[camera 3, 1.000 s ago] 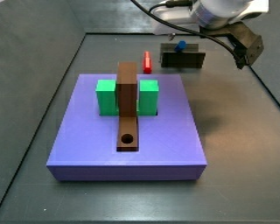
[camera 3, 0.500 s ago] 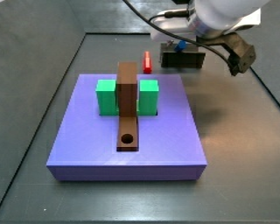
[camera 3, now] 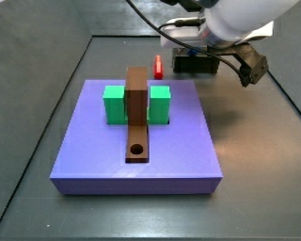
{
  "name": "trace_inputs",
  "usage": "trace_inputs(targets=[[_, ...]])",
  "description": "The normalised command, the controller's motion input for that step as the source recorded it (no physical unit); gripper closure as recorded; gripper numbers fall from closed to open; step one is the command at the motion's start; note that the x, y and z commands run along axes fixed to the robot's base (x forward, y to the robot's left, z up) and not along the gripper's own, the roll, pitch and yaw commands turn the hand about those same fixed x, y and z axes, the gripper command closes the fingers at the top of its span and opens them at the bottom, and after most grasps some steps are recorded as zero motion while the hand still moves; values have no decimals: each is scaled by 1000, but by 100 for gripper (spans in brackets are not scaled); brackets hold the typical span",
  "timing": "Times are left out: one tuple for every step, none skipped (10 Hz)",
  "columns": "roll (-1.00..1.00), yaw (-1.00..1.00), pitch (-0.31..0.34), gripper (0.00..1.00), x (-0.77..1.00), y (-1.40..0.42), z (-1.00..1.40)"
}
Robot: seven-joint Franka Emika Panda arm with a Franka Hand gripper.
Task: Pick up the blue object. Move up. Place the blue object on the fixture. Regrasp the blue object. Move to above the board. Insert the blue object.
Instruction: Regrasp the blue object.
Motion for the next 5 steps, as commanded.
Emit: trace_inputs(targets=[[0, 0, 23, 0, 40, 6, -6], [0, 0, 17, 0, 31, 9, -66], [0, 0, 6, 0, 0, 23, -86], [14, 0, 0, 0, 0, 17, -89], [29, 0, 0, 0, 0, 23, -140]])
